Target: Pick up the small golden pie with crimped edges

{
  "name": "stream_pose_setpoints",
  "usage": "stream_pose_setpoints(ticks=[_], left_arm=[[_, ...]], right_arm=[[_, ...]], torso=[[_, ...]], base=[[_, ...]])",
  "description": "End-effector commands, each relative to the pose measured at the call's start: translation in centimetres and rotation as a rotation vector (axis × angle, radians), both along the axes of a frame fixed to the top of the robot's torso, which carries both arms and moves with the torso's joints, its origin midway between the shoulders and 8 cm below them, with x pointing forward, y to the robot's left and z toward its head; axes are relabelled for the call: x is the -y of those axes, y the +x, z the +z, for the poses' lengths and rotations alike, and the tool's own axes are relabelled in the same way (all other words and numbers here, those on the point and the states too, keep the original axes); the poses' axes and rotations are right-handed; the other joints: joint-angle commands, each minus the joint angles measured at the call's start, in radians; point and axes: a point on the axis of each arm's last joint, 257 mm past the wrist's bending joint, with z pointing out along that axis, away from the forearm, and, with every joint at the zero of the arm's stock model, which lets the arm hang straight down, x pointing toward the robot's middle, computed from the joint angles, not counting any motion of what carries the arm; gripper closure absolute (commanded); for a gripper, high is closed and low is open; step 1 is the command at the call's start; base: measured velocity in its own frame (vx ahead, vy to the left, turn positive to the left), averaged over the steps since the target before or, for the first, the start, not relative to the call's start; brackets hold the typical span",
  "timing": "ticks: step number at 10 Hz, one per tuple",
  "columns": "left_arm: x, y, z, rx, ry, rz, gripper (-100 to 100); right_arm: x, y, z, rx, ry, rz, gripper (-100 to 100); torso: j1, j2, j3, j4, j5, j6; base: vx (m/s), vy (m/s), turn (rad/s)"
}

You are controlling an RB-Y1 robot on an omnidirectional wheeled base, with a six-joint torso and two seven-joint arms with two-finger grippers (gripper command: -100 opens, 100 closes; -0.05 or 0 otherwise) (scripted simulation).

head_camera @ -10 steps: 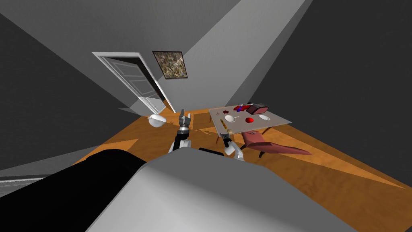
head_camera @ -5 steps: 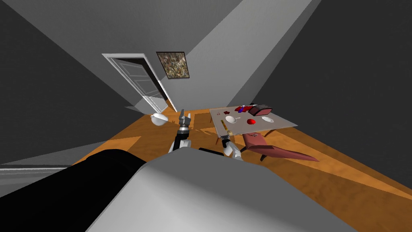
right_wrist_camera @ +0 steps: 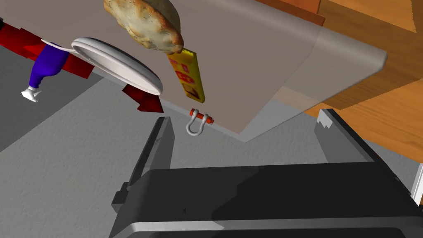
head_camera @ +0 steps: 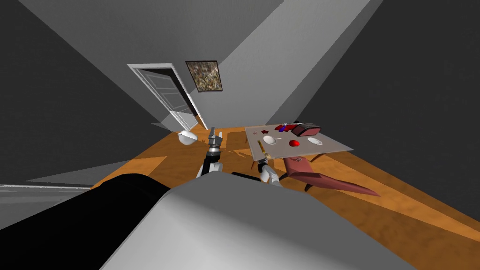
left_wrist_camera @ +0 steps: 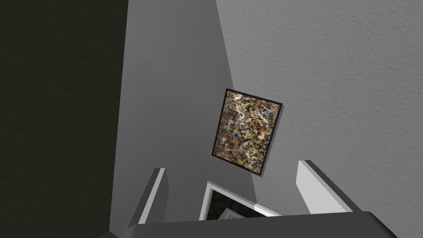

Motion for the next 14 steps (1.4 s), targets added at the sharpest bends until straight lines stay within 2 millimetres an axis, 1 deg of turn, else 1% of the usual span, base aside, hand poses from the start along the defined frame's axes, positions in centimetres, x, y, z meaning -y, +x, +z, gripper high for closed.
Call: stream_pose_setpoints(ticks=[1,4,6,8,11,12,13,14], left_arm=[[0.0,0.0,0.0,0.0,0.0,0.0,0],[0.0,0.0,0.0,0.0,0.0,0.0,0],[0.0,0.0,0.0,0.0,0.0,0.0,0],[0.0,0.0,0.0,0.0,0.0,0.0,0],[0.0,0.0,0.0,0.0,0.0,0.0,0],[0.0,0.0,0.0,0.0,0.0,0.0,0],[0.0,0.0,0.0,0.0,0.0,0.0,0],[0.0,0.0,0.0,0.0,0.0,0.0,0]], right_arm=[[0.3,-0.3,-0.7,-0.022,-0.072,0.031,-100],[1.0,-1.0,-1.6,-0.052,-0.136,0.054,-100],[1.7,-1.3,-2.3,-0.08,-0.234,0.098,-100],[2.4,-1.7,-2.9,-0.107,-0.314,0.132,-100],[3.1,-2.4,-3.6,-0.138,-0.388,0.166,-100],[3.6,-3.3,-4.2,-0.161,-0.413,0.175,-100],[3.4,-2.9,-4.0,-0.148,-0.397,0.169,-100],[3.4,-2.9,-4.0,-0.15,-0.401,0.17,0]], torso=[[0.0,0.0,0.0,0.0,0.0,0.0],[-0.001,0.0,0.0,0.0,0.0,0.0],[0.0,-0.001,-0.001,0.0,0.0,0.0],[-0.003,-0.004,-0.002,-0.001,-0.001,0.0],[-0.002,-0.006,-0.003,-0.001,0.0,0.0],[-0.001,-0.006,-0.003,-0.001,0.0,0.0],[-0.002,-0.007,-0.004,-0.001,0.0,0.0],[0.0,-0.004,-0.002,-0.001,0.0,0.0]], base=[[0.035,-0.051,0.079],[0.031,-0.049,0.054],[0.064,-0.059,0.086],[0.101,-0.092,0.097],[0.116,-0.078,0.059],[0.136,-0.088,0.051],[0.066,-0.048,0.017],[0.011,-0.009,-0.001]])
